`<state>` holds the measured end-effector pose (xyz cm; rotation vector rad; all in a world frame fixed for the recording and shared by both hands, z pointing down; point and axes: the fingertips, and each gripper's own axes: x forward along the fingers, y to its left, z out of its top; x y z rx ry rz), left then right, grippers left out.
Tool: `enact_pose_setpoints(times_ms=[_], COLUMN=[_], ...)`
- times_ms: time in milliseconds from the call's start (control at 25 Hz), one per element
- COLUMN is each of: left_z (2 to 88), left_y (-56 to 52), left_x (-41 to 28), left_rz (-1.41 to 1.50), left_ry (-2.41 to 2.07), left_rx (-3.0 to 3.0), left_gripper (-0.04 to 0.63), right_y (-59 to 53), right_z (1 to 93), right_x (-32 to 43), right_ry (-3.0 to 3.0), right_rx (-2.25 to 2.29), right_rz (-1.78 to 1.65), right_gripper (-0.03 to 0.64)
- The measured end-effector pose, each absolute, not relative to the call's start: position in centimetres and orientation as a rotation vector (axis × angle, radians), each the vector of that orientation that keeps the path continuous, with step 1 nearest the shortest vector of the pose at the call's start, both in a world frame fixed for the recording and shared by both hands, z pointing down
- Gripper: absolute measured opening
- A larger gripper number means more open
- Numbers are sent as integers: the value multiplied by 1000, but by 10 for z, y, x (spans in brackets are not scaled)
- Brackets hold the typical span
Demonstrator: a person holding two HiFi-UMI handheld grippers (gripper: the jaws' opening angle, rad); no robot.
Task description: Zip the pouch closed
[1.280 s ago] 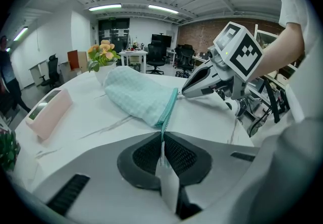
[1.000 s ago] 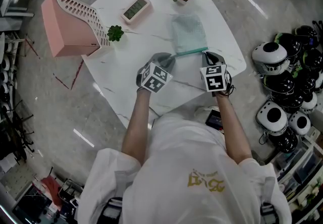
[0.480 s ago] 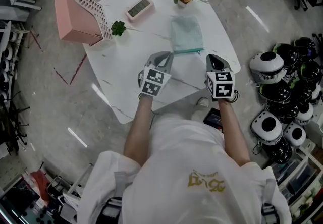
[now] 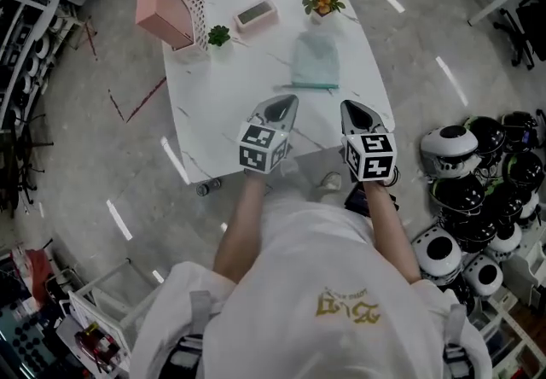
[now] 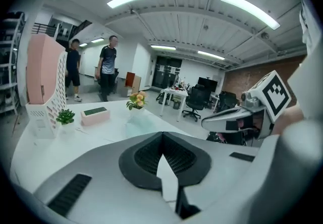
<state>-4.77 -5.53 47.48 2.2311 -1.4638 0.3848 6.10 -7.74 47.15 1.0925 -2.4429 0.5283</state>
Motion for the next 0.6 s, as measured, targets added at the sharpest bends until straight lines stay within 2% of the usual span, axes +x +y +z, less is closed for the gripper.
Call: enact_pose_setpoints(times_ms=[320, 600], left_z=[443, 438], left_y=[-25, 0], left_x=[-27, -22], left_rz=[208, 174], left_ry=[-1579, -1669], left_rx=[2144, 2094], left_gripper=[17, 17], right_y=[-60, -51], right_z=[446, 440], right_x=[79, 92], right_ry=[-2551, -2567], right_rx=[1036, 1001], right_rz=[529, 541], right_gripper=[12, 12])
